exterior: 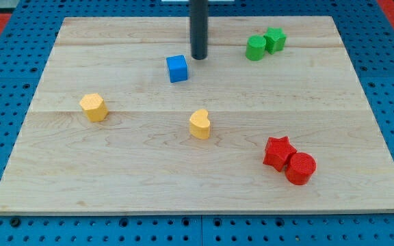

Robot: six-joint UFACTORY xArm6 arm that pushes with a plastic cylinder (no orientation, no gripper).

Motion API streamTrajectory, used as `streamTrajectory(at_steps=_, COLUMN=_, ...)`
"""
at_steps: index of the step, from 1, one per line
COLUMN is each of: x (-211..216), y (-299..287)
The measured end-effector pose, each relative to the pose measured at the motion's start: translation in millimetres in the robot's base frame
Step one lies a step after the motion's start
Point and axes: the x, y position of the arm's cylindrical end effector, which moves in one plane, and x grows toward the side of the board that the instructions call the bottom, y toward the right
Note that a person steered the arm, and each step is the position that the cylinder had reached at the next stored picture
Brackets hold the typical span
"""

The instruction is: Move the blue cube upwards

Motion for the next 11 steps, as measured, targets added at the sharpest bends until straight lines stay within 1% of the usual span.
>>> streamTrajectory(at_steps=1, x=26, y=-22)
streamTrajectory(at_steps=3, x=26, y=-134)
streamTrajectory(at_steps=4, x=28, y=-158)
streamTrajectory(at_steps=5, x=44, y=-166)
streamTrajectory(at_steps=6, x=45, y=-171)
streamTrajectory(at_steps=7, x=51, y=-156)
streamTrajectory(at_steps=8, x=73, y=-174)
streamTrajectory(at_steps=9, x=113, y=-178)
streamTrajectory(at_steps=10, x=124, y=-186)
streamTrajectory(at_steps=11, x=122, y=-227)
